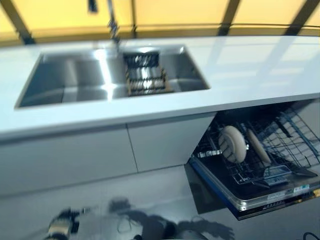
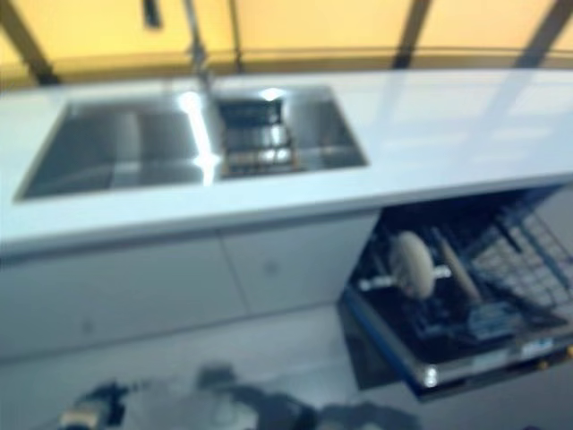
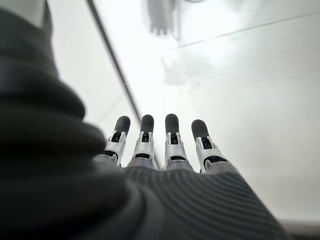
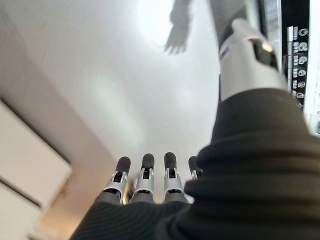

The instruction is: Take plates into dishwasher

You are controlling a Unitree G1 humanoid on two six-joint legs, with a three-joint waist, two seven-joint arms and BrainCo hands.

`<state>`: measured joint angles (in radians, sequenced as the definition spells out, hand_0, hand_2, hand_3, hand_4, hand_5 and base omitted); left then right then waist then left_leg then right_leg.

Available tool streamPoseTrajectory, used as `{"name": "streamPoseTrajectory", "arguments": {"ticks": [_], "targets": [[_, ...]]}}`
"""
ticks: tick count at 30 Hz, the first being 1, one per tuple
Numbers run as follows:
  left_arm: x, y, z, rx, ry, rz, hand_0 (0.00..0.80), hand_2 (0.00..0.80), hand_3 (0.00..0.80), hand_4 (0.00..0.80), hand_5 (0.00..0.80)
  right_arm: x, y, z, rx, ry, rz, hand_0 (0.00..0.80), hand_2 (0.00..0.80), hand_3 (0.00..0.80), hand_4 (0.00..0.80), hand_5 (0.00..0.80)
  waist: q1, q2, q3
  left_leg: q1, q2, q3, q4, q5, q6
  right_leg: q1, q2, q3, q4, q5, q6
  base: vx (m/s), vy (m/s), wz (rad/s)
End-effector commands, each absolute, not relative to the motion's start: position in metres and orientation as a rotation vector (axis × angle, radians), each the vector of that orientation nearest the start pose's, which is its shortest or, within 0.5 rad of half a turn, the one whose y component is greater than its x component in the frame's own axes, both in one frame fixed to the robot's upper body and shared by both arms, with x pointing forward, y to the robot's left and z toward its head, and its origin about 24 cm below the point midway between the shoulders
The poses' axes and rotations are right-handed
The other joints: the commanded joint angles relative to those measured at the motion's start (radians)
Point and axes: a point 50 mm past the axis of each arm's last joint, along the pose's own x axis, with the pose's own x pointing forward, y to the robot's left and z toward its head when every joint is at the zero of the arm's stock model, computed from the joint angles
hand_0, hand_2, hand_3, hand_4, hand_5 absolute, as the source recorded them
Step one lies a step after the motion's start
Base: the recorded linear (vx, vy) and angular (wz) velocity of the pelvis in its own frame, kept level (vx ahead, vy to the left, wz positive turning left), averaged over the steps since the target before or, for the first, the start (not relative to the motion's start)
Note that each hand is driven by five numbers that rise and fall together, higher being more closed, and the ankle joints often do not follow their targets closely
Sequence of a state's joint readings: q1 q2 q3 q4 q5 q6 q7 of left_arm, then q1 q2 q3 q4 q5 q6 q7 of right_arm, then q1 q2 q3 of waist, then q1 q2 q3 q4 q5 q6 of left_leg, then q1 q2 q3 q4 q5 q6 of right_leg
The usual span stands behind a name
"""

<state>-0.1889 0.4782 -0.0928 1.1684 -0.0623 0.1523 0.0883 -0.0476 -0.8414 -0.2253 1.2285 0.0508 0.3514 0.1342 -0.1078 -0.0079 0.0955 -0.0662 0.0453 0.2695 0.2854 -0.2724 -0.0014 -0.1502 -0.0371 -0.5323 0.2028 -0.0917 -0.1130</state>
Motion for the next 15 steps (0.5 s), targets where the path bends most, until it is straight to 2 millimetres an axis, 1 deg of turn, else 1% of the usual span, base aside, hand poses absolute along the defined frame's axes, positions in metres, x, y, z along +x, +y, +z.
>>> {"name": "streamPoseTrajectory", "arguments": {"ticks": [1, 3, 4, 5, 6, 8, 9, 10, 11, 12, 13, 14, 15], "targets": [[0.145, 0.331, -0.107, 0.492, 1.156, 0.368, 0.0, 0.0, 0.0, 0.0, 0.0, 0.083, -0.472, -0.004, -0.376, 1.283, -0.782, 0.0, 0.0, 0.0, 0.0, 0.0, 0.039, 0.008, 0.026, 0.31, -0.109, -0.06, -0.196, 0.007, 0.003, -0.116, 0.014, -0.035, 0.066, 0.105, 0.139, -0.311, 0.107, 0.23], [0.137, 0.339, -0.106, 0.517, 1.168, 0.384, 0.0, 0.0, 0.0, 0.0, 0.0, 0.091, -0.47, -0.003, -0.342, 1.285, -0.775, 0.0, 0.0, 0.0, 0.0, 0.0, 0.05, -0.007, 0.043, 0.296, -0.119, -0.079, -0.214, 0.011, 0.015, -0.119, -0.004, -0.023, 0.031, 0.162, 0.182, -0.354, 0.086, 0.39], [0.132, 0.344, -0.106, 0.53, 1.172, 0.398, 0.0, 0.0, 0.0, 0.0, 0.0, 0.091, -0.471, -0.001, -0.352, 1.299, -0.774, 0.0, 0.0, 0.0, 0.0, 0.0, 0.053, -0.011, 0.043, 0.298, -0.127, -0.095, -0.226, 0.015, 0.015, -0.114, 0.001, -0.016, 0.0, 0.169, 0.185, -0.301, 0.068, 0.28], [0.129, 0.347, -0.105, 0.544, 1.174, 0.409, 0.0, 0.0, 0.0, 0.0, 0.0, 0.09, -0.472, 0.0, -0.365, 1.307, -0.777, 0.0, 0.0, 0.0, 0.0, 0.0, 0.056, -0.012, 0.043, 0.299, -0.131, -0.102, -0.236, 0.016, 0.02, -0.113, -0.001, -0.016, -0.011, 0.171, 0.185, -0.236, 0.073, 0.1], [0.128, 0.351, -0.103, 0.563, 1.178, 0.416, 0.0, 0.0, 0.0, 0.0, 0.0, 0.087, -0.472, -0.002, -0.373, 1.312, -0.784, 0.0, 0.0, 0.0, 0.0, 0.0, 0.055, -0.016, 0.042, 0.303, -0.14, -0.095, -0.248, 0.011, 0.029, -0.108, -0.007, -0.022, -0.039, 0.197, 0.2, -0.197, 0.071, -0.02], [0.126, 0.356, -0.1, 0.591, 1.189, 0.419, 0.0, 0.0, 0.0, 0.0, 0.0, 0.08, -0.469, -0.008, -0.385, 1.332, -0.783, 0.0, 0.0, 0.0, 0.0, 0.0, 0.055, -0.023, 0.044, 0.298, -0.156, -0.099, -0.252, 0.01, 0.038, -0.107, -0.013, -0.019, -0.048, 0.238, 0.226, -0.178, 0.059, 0.02], [0.124, 0.361, -0.097, 0.609, 1.197, 0.421, 0.0, 0.0, 0.0, 0.0, 0.0, 0.074, -0.465, -0.015, -0.372, 1.346, -0.782, 0.0, 0.0, 0.0, 0.0, 0.0, 0.05, -0.022, 0.049, 0.29, -0.159, -0.112, -0.251, 0.023, 0.042, -0.121, -0.012, 0.02, 0.0, 0.249, 0.238, -0.207, 0.043, 0.08], [0.123, 0.364, -0.096, 0.622, 1.206, 0.417, 0.0, 0.0, 0.0, 0.0, 0.0, 0.07, -0.464, -0.017, -0.356, 1.355, -0.794, 0.0, 0.0, 0.0, 0.0, 0.0, 0.045, -0.02, 0.051, 0.278, -0.161, -0.124, -0.25, 0.032, 0.048, -0.138, -0.012, 0.061, 0.06, 0.243, 0.243, -0.257, 0.028, 0.13], [0.121, 0.368, -0.094, 0.63, 1.221, 0.414, 0.0, 0.0, 0.0, 0.0, 0.0, 0.064, -0.464, -0.02, -0.345, 1.366, -0.806, 0.0, 0.0, 0.0, 0.0, 0.0, 0.038, -0.016, 0.054, 0.261, -0.157, -0.127, -0.247, 0.043, 0.055, -0.153, -0.014, 0.113, 0.14, 0.223, 0.244, -0.315, -0.01, 0.18], [0.117, 0.37, -0.094, 0.621, 1.238, 0.423, 0.0, 0.0, 0.0, 0.0, 0.0, 0.058, -0.463, -0.022, -0.334, 1.376, -0.817, 0.0, 0.0, 0.0, 0.0, 0.0, 0.033, -0.025, 0.058, 0.227, -0.16, -0.115, -0.236, 0.068, 0.063, -0.156, -0.039, 0.132, 0.171, 0.237, 0.234, -0.271, -0.026, 0.18], [0.111, 0.371, -0.095, 0.601, 1.264, 0.433, 0.0, 0.0, 0.0, 0.0, 0.0, 0.053, -0.461, -0.025, -0.315, 1.387, -0.827, 0.0, 0.0, 0.0, 0.0, 0.0, 0.045, -0.012, 0.063, 0.217, -0.135, -0.093, -0.227, 0.056, 0.065, -0.135, -0.096, 0.15, 0.237, 0.215, 0.252, -0.257, -0.084, 0.08], [0.104, 0.374, -0.095, 0.58, 1.286, 0.443, 0.0, 0.0, 0.0, 0.0, 0.0, 0.051, -0.458, -0.028, -0.291, 1.399, -0.834, 0.0, 0.0, 0.0, 0.0, 0.0, 0.06, -0.01, 0.066, 0.198, -0.112, -0.065, -0.217, 0.064, 0.065, -0.103, -0.164, 0.155, 0.243, 0.217, 0.251, -0.19, -0.189, -0.1], [0.097, 0.376, -0.096, 0.556, 1.306, 0.458, 0.0, 0.0, 0.0, 0.0, 0.0, 0.047, -0.454, -0.034, -0.257, 1.415, -0.833, 0.0, 0.0, 0.0, 0.0, 0.0, 0.074, -0.011, 0.07, 0.183, -0.073, -0.034, -0.201, 0.069, 0.064, -0.056, -0.231, 0.178, 0.208, 0.225, 0.253, -0.221, -0.283, -0.06]]}}
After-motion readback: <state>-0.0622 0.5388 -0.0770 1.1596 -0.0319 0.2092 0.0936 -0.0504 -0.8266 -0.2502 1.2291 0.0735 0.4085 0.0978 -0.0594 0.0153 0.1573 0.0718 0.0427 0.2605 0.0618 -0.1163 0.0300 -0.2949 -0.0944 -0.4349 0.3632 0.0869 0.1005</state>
